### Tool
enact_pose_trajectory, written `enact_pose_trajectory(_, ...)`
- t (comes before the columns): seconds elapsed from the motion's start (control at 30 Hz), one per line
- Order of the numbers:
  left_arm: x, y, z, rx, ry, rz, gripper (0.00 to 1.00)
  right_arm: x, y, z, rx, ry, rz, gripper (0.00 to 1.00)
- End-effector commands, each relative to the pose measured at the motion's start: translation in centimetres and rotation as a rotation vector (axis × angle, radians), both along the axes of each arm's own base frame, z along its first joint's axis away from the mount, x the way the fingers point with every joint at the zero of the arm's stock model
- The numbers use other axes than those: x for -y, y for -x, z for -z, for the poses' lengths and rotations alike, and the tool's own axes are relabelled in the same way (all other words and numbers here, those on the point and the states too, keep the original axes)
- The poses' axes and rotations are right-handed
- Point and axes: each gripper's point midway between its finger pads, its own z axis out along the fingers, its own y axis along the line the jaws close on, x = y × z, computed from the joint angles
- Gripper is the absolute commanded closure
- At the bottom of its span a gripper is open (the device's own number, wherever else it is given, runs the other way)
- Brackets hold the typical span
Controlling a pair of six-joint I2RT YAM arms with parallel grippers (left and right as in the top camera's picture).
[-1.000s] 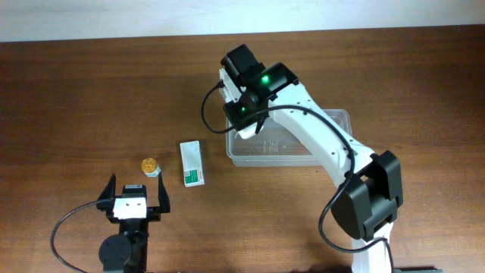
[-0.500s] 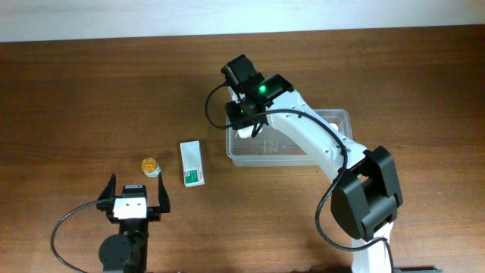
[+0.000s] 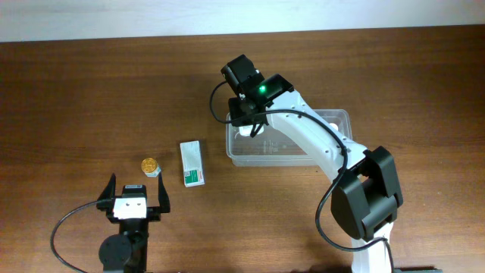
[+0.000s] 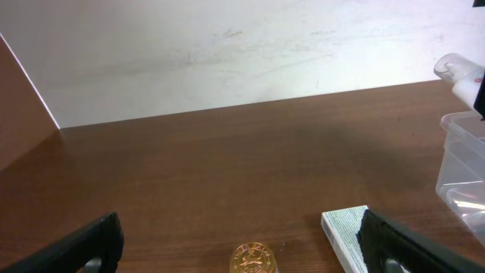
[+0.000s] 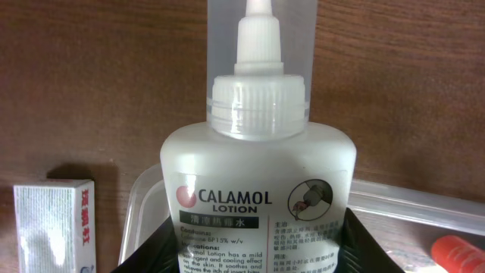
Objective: Pack container
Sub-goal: 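Lower the lotion bottle into the container's left side with right gripper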
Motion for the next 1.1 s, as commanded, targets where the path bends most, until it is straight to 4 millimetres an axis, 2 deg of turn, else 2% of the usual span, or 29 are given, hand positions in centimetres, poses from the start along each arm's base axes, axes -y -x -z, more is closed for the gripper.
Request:
enact_pose_trajectory(0.0,0.1,0.0,0.0,0.002,-0.012,0.008,0.01,0.6,0.5,0.3,-0.003,0.013,0.047,0.67)
enact_pose_trajectory(0.5,0.1,0.0,0.0,0.002,-0.012,0.008,0.01,0.7,1.6,0.8,-0.055,0.006,0.064,0.67)
enact_pose_trajectory(0.73,0.1,0.0,0.0,0.002,-0.012,0.008,0.01,0.6,2.9,1.2,-0.117,-0.003,0.051,0.67)
enact_pose_trajectory(1.07,0.1,0.0,0.0,0.002,-0.012,0.008,0.01,0.6,2.9,1.2,-0.118,-0.004,0.054,0.66)
